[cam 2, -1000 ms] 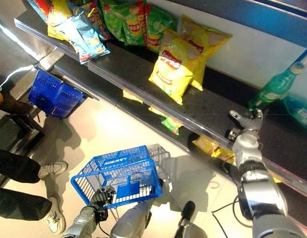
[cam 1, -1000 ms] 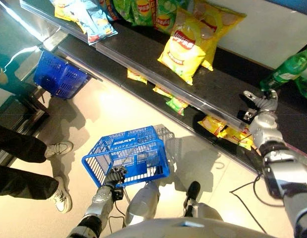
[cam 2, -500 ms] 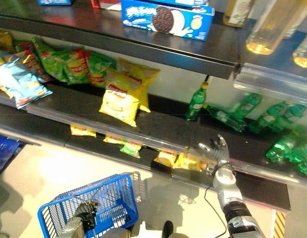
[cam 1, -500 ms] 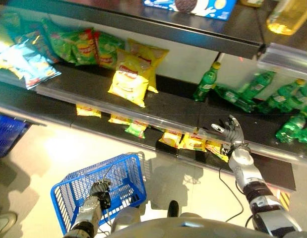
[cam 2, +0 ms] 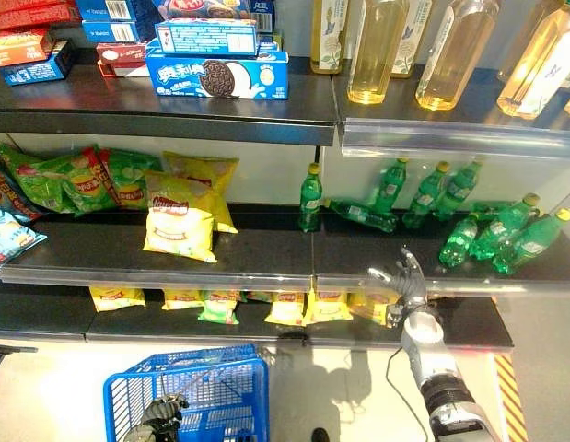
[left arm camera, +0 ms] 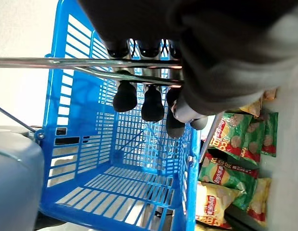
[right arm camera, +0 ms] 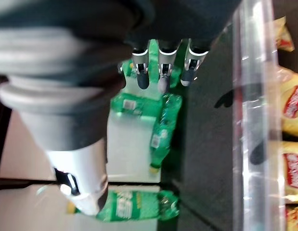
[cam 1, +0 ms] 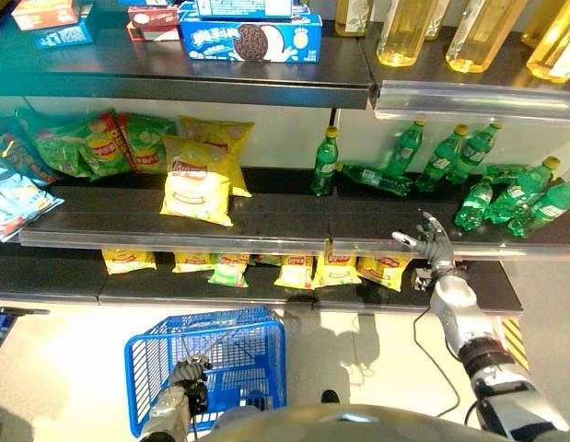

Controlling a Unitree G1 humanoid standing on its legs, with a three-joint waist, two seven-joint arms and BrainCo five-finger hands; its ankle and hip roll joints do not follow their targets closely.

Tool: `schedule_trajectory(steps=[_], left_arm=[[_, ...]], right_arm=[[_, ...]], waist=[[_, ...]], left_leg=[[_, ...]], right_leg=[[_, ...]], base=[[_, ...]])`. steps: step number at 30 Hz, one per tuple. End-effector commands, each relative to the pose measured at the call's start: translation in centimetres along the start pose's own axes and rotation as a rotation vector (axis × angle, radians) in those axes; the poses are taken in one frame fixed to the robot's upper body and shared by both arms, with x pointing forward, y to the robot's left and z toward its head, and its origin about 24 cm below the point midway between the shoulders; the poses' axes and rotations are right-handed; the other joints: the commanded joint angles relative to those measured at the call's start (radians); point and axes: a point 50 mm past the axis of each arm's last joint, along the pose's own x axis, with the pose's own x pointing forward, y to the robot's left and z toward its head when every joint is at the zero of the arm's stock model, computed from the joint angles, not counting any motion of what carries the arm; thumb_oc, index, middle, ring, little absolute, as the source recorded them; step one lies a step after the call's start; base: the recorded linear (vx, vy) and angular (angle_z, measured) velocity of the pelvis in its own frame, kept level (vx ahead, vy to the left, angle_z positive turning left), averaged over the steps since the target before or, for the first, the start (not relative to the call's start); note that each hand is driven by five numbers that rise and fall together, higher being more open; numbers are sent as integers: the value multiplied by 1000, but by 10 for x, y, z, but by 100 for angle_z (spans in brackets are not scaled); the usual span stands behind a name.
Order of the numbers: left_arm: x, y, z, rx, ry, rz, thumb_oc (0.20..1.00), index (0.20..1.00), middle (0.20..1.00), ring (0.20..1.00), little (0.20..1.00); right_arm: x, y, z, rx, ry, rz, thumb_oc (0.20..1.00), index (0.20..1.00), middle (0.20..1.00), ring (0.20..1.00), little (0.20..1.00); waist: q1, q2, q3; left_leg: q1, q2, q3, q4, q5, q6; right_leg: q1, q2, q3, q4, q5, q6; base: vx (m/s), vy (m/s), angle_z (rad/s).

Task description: Pick up the snacks into the basket

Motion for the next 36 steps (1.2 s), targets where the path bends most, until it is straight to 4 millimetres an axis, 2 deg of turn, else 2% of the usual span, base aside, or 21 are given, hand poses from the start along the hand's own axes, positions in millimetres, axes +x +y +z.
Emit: schedule_trajectory(steps=[1, 2, 4, 6, 8, 11, 12, 13, 14, 16, 17, 19, 20, 22, 23, 24, 28, 36], left_arm=[[4, 11, 21, 77, -63, -5, 200, 200, 200, 200, 200], [4, 12, 22, 76, -68, -3, 200, 200, 200, 200, 200], [5, 11, 27, 82, -84, -10, 200, 200, 200, 200, 200], [7, 10, 36, 95, -102, -18, 200, 200, 200, 200, 200], [8, 5, 42, 102, -118, -29, 200, 200, 200, 200, 200], [7, 1, 40, 78, -119, -36, 200, 200, 200, 200, 200], [6, -6, 36, 59, -121, -62, 200, 200, 200, 200, 200], [5, -6, 36, 59, -121, -62, 200, 200, 200, 200, 200], [5, -10, 37, 47, -130, -77, 200, 200, 200, 200, 200], [6, -15, 46, 3, -161, -82, 200, 200, 200, 200, 200], [6, -17, 47, 1, -164, -84, 200, 200, 200, 200, 200], [6, -18, 44, 3, -153, -88, 200, 200, 200, 200, 200], [5, -18, 45, -7, -160, -83, 200, 200, 200, 200, 200], [5, -18, 44, -2, -157, -74, 200, 200, 200, 200, 200], [4, -18, 41, -2, -153, -78, 200, 200, 200, 200, 200], [4, -16, 40, -3, -147, -75, 200, 200, 200, 200, 200], [6, -17, 50, 14, -176, -73, 200, 200, 200, 200, 200], [6, -17, 64, 22, -226, -73, 200, 200, 200, 200, 200]], right_arm=[[23, 16, 61, 57, -203, 51, 1000, 1000, 1000, 1000, 1000], [25, 21, 65, 53, -208, 63, 1000, 1000, 1000, 1000, 1000], [29, 24, 71, 42, -220, 75, 1000, 1000, 1000, 1000, 1000], [31, 24, 81, 17, -244, 85, 1000, 1000, 1000, 1000, 1000], [31, 25, 86, -8, -265, 109, 1000, 1000, 1000, 1000, 1000], [31, 23, 88, -28, -271, 118, 1000, 1000, 1000, 1000, 1000], [31, 24, 95, -33, -294, 138, 1000, 1000, 1000, 1000, 1000], [31, 24, 95, -33, -294, 138, 1000, 1000, 1000, 1000, 1000], [32, 21, 98, -37, -303, 136, 1000, 1000, 1000, 1000, 1000], [34, 19, 110, -34, -331, 129, 1000, 1000, 1000, 1000, 1000], [36, 18, 113, -38, -337, 120, 1000, 1000, 1000, 1000, 1000], [41, 15, 116, -37, -328, 87, 1000, 1000, 1000, 1000, 1000], [44, 11, 119, -28, -324, 51, 1000, 1000, 1000, 1000, 1000], [46, 12, 120, -3, -319, 34, 1000, 1000, 1000, 1000, 1000], [48, 13, 119, 12, -308, 28, 1000, 1000, 1000, 1000, 1000], [50, 17, 121, 30, -305, 24, 1000, 1000, 1000, 1000, 1000], [60, 8, 128, 100, -266, -81, 1000, 1000, 1000, 1000, 1000], [68, -10, 126, 108, -199, -170, 1000, 1000, 1000, 1000, 1000]], waist=[[5, -22, 47], [7, -24, 49], [0, -25, 49], [-17, -36, 47], [-18, -34, 41], [-17, -22, 26], [-14, -18, 37], [-16, -17, 37], [-8, -13, 55], [13, -15, 98], [23, -17, 108], [32, -14, 111], [43, 6, 117], [57, 12, 126], [57, 12, 123], [56, 12, 128], [56, 2, 132], [70, -15, 150]], left_leg=[[42, -37, -27, 82, -145, 59], [67, -39, -25, 64, -149, 56], [94, -45, -39, 34, -150, 48], [85, -56, -67, 34, -152, 35], [71, -56, -89, 54, -160, 21], [63, -48, -99, 92, -182, 8], [5, -47, -103, 267, -211, -36], [2, -46, -105, 274, -215, -36], [-43, -46, -108, 359, -185, -55], [-133, -74, -152, 492, -118, -93], [-155, -84, -163, 506, -114, -94], [-195, -51, -153, 405, -119, -86], [-215, -12, -152, 297, -69, -83], [-232, 7, -169, 223, -14, -81], [-220, 1, -173, 231, -44, -70], [-214, 1, -173, 208, -29, -65], [-205, -4, -160, 165, -32, -51], [-210, -15, -156, 179, -53, -38]], right_leg=[[-126, -67, -33, 263, 66, 94], [-140, -76, -66, 231, 63, 86], [-140, -57, -94, 125, 29, 72], [-131, -15, -51, -15, 36, 50], [-119, -13, -32, -39, 41, 40], [-107, -6, -38, -29, 29, 22], [-64, -9, -69, -35, 1, -4], [-64, -8, -72, -35, 1, -4], [-47, -16, -85, -37, -3, -11], [-30, -28, -101, -43, 1, -29], [-26, -30, -107, -48, -6, -30], [-24, -25, -113, -48, -25, -30], [-24, -3, -115, -41, -39, -26], [-28, 15, -107, -20, -53, -33], [-36, 14, -105, -1, -64, -31], [-51, 18, -112, 9, -58, -33], [-83, 7, -115, 3, -54, -29], [-89, -9, -105, -1, -48, -14]], base=[[141, 40, -8], [211, -14, 0], [219, -73, 16], [167, -144, 29], [160, -157, 61], [238, -219, 68], [192, -224, 68], [203, -276, 60], [12, -128, 54], [-14, -193, 54], [15, -163, 18], [99, -85, 8], [118, -25, 15], [100, -29, 23], [47, -15, 8], [17, 25, -20], [16, 66, -10], [19, 44, 3]])
